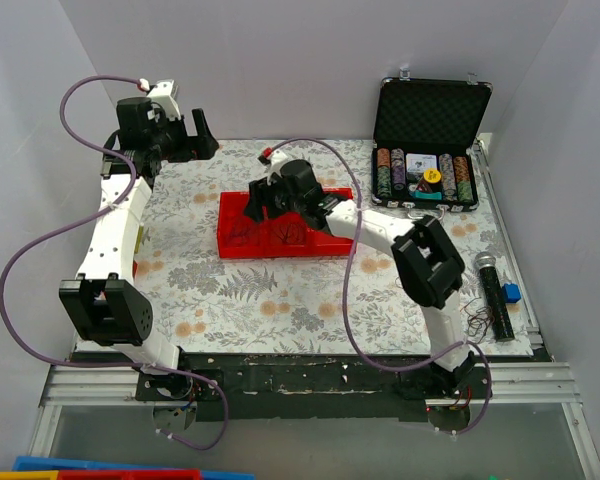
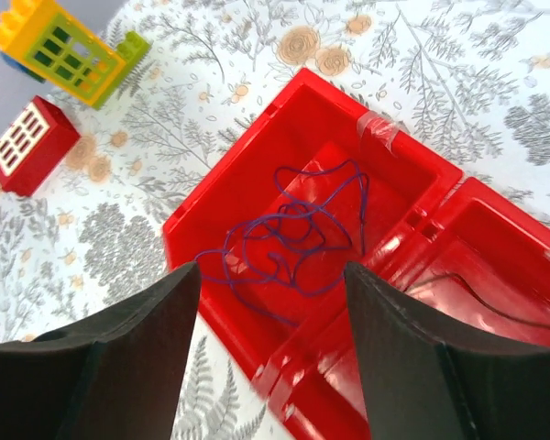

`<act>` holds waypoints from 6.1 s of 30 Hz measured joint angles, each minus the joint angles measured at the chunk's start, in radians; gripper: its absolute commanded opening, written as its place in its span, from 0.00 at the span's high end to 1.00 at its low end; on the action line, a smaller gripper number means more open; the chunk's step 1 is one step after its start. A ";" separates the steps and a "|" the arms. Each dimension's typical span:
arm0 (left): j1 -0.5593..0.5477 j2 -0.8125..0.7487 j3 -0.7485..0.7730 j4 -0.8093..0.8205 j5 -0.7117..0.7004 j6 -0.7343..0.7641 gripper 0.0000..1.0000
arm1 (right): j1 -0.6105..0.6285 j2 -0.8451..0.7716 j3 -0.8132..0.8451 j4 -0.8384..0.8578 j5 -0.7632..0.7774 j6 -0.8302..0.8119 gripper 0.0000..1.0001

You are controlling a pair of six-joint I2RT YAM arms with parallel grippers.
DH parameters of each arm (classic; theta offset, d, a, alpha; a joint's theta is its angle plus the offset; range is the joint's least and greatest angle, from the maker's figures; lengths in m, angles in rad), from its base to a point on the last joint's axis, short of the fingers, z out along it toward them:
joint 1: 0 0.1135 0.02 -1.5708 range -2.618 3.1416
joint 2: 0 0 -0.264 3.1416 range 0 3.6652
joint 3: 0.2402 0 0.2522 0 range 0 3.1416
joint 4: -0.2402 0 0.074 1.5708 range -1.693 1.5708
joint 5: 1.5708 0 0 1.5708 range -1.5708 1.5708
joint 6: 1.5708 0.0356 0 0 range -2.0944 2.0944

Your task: Untangle the cables

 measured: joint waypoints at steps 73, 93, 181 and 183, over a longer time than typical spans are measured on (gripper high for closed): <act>-0.112 0.005 -0.090 -0.097 0.245 0.161 0.02 | -0.560 -1.037 -0.864 -0.983 0.568 0.686 0.11; -0.122 0.005 -0.091 -0.103 0.245 0.175 0.02 | -0.235 -0.742 -0.825 -0.748 0.419 0.678 0.99; -0.471 -0.200 -0.520 -0.333 0.561 0.990 1.00 | -0.005 -1.092 -0.832 -0.299 -0.245 0.063 0.99; -0.471 -0.200 -0.505 -0.341 0.546 0.982 1.00 | -0.018 -1.119 -0.896 -0.303 -0.225 0.066 0.97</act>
